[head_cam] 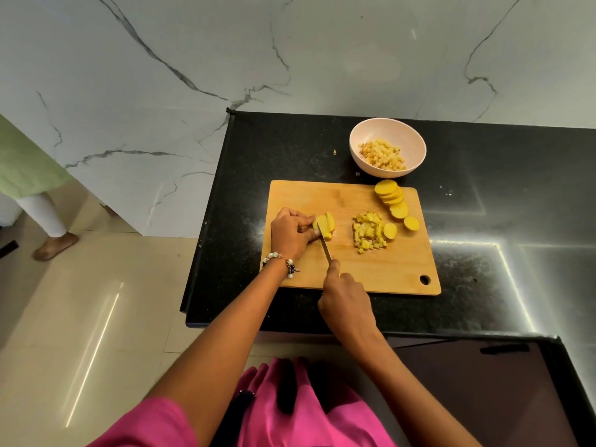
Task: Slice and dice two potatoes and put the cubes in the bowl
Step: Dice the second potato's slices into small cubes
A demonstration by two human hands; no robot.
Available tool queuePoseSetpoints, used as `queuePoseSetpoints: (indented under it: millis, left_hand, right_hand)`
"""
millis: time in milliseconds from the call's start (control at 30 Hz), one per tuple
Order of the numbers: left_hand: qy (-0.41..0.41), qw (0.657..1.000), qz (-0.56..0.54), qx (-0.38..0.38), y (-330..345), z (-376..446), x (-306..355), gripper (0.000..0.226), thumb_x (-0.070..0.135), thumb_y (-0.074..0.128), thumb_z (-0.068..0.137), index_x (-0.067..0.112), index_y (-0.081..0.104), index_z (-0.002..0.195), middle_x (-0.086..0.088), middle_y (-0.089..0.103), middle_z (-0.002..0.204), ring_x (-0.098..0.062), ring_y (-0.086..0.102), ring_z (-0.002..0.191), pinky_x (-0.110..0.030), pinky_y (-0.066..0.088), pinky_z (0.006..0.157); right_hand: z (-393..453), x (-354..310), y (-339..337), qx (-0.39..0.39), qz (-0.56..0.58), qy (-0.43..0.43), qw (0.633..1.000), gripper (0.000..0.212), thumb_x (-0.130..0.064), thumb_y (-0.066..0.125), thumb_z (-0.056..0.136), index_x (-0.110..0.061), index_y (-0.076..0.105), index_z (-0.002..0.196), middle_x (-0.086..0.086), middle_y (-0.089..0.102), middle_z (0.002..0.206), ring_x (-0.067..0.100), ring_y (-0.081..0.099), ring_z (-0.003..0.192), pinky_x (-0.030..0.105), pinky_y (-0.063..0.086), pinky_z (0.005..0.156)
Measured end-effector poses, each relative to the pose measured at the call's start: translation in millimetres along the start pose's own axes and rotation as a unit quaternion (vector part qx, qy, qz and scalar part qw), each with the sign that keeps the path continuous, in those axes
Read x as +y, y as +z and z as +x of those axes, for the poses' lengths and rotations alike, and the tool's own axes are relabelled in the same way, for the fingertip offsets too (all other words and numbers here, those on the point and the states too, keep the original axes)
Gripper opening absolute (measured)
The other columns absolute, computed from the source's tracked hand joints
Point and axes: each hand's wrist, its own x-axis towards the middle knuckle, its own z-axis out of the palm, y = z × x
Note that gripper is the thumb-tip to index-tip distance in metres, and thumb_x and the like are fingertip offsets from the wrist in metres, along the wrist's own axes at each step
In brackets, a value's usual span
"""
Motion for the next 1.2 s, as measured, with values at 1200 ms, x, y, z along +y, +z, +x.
queuePoseSetpoints:
  millis: [1200]
  left_hand:
    - [0.144,0.978,0.106,-0.103,-12,33,16,0.017,-0.007,0.066,0.079,0.007,0.074,0.082,-0.005,0.067,0.093,-0.014,0.062,0.086,-0.007,0.047,0.071]
  right_hand:
    - [23,38,-35,0.104,0.235,0.07,0.964,0.03,-0.013,0.044,0.096,-0.003,0.06,0.119,0.02,0.067,0.089,0.035,0.06,0.077,0.03,0.035,0.06]
